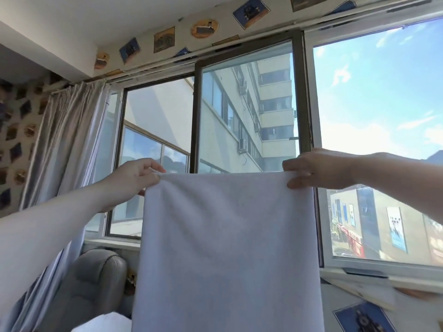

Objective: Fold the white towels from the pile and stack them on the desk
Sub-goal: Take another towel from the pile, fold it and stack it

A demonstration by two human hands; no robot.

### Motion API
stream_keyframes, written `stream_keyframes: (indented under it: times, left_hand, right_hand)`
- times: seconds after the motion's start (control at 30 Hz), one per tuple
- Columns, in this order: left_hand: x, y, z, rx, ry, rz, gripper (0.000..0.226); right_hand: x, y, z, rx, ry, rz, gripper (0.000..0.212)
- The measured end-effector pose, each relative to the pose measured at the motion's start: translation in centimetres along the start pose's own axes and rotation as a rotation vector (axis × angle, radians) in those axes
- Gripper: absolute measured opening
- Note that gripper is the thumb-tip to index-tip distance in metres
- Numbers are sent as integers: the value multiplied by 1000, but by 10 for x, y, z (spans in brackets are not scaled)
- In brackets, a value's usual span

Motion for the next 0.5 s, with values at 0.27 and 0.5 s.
stream_keyframes:
  times: [0.27,0.5]
  left_hand:
    - [2,-6,-8,12,80,-228,10]
    - [0,-10,-16,44,102,-476,29]
  right_hand:
    - [-7,-8,-2,-83,28,396,24]
    - [-17,-3,-5,14,-57,760,24]
Point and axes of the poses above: each hand's wrist, its own z-axis towards the middle knuckle, its own y-axis out of the back of the hand, x = y × z, the point moved 4 cm from there along z, towards the middle knuckle, and after that the axes turned 8 degrees about z, right-handed, at the moved point
